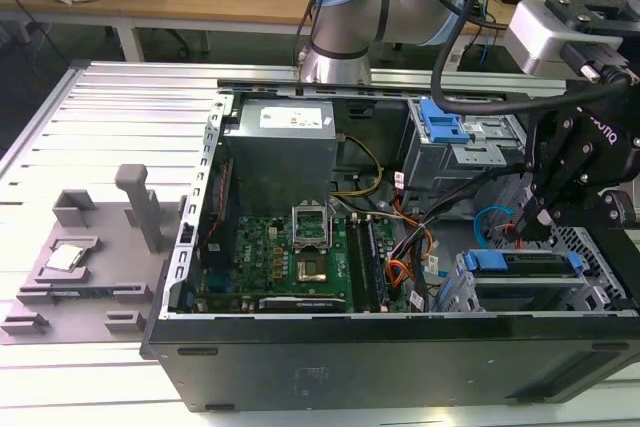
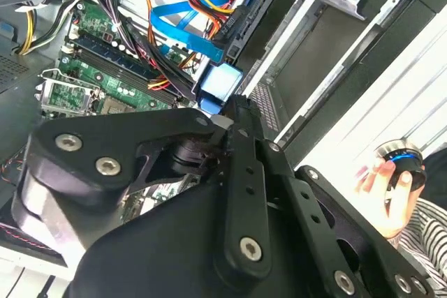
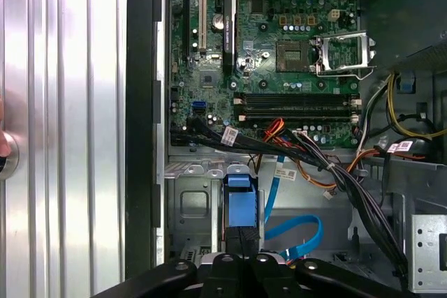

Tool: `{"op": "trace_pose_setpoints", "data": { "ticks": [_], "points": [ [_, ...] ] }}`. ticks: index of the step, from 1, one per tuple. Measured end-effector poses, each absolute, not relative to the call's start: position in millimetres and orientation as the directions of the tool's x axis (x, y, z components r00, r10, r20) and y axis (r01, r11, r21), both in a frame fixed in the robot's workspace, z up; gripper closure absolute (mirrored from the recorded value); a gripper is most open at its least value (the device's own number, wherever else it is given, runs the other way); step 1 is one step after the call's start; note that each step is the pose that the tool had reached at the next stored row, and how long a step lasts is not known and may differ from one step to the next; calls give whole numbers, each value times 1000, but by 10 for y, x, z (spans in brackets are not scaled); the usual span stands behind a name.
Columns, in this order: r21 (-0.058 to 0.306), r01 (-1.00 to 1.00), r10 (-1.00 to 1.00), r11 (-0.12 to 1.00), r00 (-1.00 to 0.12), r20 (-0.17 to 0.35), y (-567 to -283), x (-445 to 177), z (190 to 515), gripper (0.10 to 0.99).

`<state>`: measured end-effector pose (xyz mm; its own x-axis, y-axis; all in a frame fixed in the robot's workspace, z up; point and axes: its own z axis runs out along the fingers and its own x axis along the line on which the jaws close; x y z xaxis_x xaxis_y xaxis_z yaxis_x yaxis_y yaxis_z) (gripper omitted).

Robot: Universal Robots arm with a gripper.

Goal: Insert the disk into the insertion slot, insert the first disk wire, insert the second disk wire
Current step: 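Insert the disk into the insertion slot, then insert the first disk wire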

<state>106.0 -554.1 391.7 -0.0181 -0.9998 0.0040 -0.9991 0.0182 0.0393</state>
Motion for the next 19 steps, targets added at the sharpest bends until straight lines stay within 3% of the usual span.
{"op": "trace_pose_setpoints", "data": {
  "ticks": [19],
  "points": [
    [44, -999, -1000, 18, -18, 4, -5518, 1296, 3901, 980]
  ]
}}
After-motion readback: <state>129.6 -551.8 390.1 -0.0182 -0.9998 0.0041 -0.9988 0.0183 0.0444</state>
